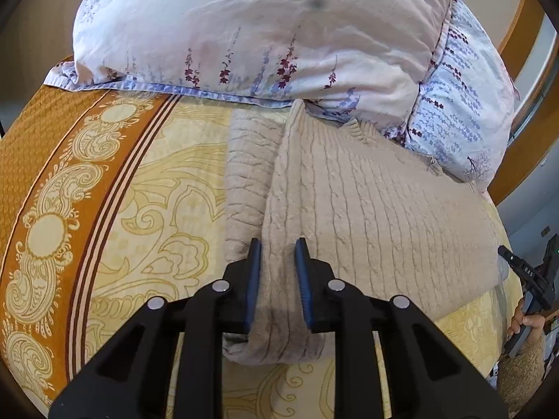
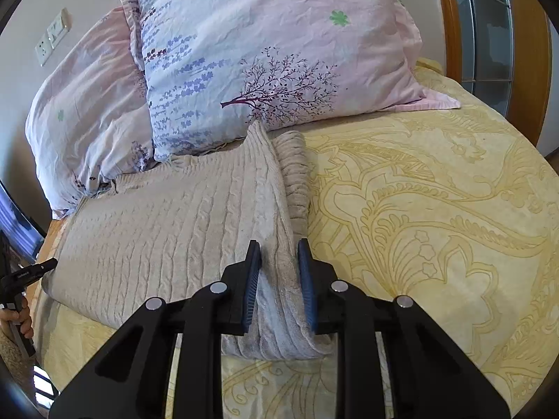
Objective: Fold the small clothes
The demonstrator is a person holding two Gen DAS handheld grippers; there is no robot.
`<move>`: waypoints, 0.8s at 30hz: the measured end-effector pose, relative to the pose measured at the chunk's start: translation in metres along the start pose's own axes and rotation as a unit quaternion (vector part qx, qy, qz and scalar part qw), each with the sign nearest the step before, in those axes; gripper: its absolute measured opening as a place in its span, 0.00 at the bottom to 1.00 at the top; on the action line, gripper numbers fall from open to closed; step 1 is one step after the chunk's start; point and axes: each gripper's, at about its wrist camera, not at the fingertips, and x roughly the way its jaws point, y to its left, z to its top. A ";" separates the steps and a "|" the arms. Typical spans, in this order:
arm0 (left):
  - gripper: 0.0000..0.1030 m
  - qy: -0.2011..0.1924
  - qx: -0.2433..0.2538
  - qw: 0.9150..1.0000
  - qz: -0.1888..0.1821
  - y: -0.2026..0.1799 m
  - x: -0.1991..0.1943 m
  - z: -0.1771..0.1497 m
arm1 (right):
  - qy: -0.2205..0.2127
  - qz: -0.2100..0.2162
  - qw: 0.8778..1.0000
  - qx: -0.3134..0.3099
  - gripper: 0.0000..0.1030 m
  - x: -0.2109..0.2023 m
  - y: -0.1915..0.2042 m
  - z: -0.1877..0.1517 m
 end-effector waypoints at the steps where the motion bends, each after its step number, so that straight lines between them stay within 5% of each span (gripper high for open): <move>1: 0.21 0.000 0.001 1.000 0.001 -0.001 0.000 0.000 | 0.000 0.000 1.000 -0.002 0.24 0.000 0.000 0.000; 8: 0.34 0.004 0.021 1.000 0.000 -0.008 0.000 -0.002 | 0.005 -0.005 1.000 -0.021 0.19 0.003 0.004 -0.003; 13: 0.08 0.009 0.014 1.000 -0.013 -0.007 0.000 -0.002 | -0.010 0.001 1.000 -0.013 0.11 -0.006 0.003 -0.003; 24: 0.07 0.000 0.002 0.999 -0.050 0.004 -0.024 -0.002 | -0.037 0.014 0.999 -0.004 0.10 -0.029 0.007 -0.001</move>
